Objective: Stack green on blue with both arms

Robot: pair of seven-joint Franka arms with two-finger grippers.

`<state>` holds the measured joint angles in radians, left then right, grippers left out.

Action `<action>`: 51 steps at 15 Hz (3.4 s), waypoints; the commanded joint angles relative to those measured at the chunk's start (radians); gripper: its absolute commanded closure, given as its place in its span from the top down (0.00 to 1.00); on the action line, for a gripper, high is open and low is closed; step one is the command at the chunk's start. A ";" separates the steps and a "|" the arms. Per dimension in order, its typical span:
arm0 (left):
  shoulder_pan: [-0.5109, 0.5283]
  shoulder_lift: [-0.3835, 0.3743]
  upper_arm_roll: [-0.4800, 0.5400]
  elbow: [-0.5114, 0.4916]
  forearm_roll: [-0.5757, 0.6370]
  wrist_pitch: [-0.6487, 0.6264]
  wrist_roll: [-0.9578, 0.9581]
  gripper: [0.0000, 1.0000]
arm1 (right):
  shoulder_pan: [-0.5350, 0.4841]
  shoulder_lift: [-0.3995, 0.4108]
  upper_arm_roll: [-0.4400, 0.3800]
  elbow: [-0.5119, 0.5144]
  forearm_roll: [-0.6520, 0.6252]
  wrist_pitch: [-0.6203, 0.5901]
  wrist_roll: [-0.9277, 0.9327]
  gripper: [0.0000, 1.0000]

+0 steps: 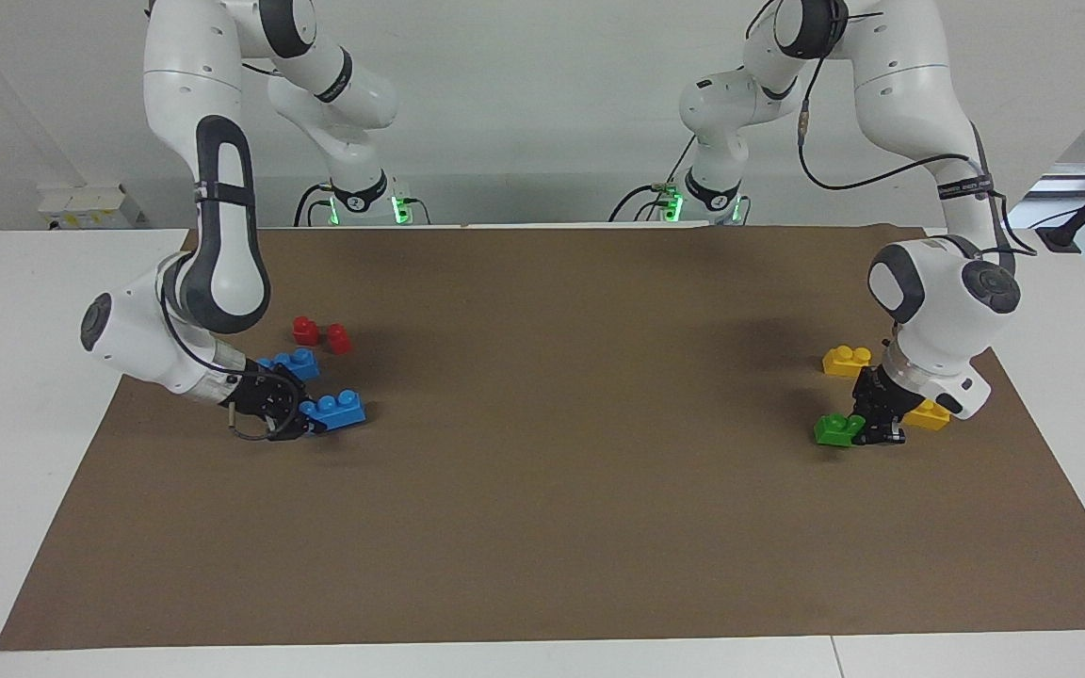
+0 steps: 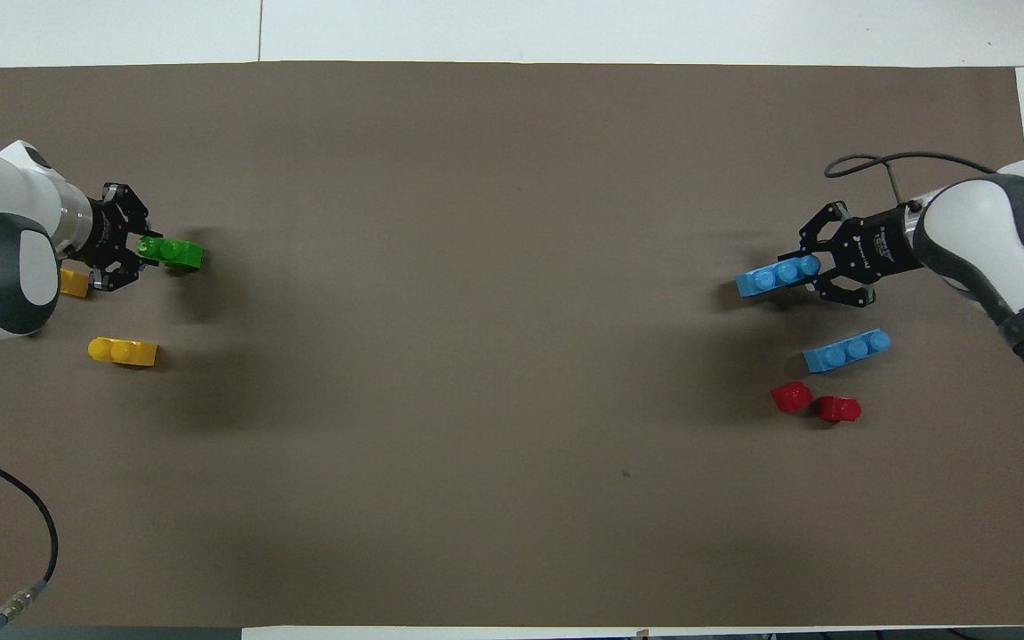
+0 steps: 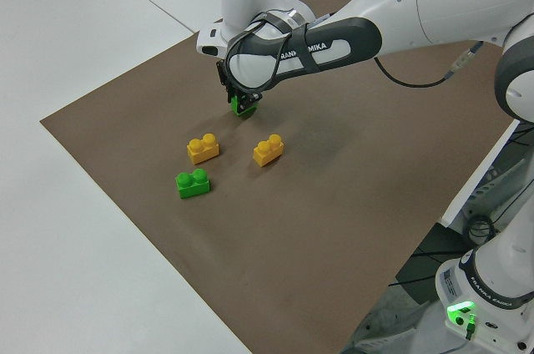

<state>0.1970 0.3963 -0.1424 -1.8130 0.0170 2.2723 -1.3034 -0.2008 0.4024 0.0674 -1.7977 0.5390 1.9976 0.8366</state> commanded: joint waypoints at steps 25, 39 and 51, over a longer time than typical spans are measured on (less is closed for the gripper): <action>-0.580 -0.260 -0.005 -0.055 0.017 -0.215 -0.776 0.00 | 0.727 0.010 0.006 -0.103 0.099 0.555 0.814 0.00; -0.650 -0.254 -0.005 -0.218 0.064 0.013 -0.855 0.00 | 0.742 0.030 0.006 -0.135 0.116 0.613 0.808 0.00; -0.656 -0.241 -0.005 -0.253 0.083 0.092 -0.875 0.00 | 0.741 0.027 0.006 -0.157 0.144 0.633 0.786 0.00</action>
<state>-0.4398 0.1679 -0.1630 -2.0363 0.0784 2.3254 -2.1488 0.5391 0.4421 0.0714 -1.9295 0.6433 2.6010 1.6581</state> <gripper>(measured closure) 0.656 0.652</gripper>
